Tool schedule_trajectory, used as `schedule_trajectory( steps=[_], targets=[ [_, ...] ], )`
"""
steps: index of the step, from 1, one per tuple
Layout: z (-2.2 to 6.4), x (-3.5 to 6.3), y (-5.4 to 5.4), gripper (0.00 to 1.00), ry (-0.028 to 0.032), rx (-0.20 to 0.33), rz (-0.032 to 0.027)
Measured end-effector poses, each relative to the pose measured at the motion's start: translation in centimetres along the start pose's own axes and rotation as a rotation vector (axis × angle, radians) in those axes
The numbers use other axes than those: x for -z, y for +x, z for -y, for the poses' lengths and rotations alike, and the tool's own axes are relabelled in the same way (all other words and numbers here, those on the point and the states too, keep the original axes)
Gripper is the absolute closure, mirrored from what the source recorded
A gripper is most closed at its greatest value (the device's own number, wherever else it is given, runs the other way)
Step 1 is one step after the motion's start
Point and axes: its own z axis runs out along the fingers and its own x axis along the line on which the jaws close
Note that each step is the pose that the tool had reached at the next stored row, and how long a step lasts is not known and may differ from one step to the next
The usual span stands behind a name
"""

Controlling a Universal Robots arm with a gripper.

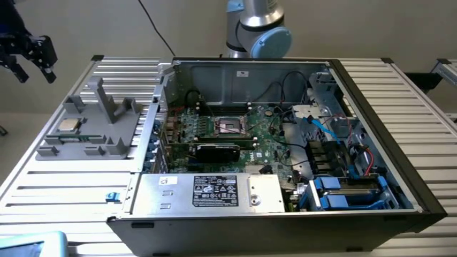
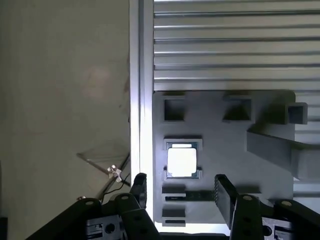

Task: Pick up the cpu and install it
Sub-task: 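Pick up the cpu and move it towards the insertion slot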

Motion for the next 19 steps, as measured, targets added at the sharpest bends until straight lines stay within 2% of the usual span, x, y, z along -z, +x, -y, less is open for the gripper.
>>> schedule_trajectory(
  steps=[6,14,19],
  targets=[
    [0.35,-0.97,-0.4,0.34,0.0001,0.0,-0.0094],
    [0.94,-2.41,-0.5,0.34,0.0003,0.002,-0.0181],
    [0.97,-3.31,-0.6,0.34,0.0004,0.008,-0.0224]
  ],
)
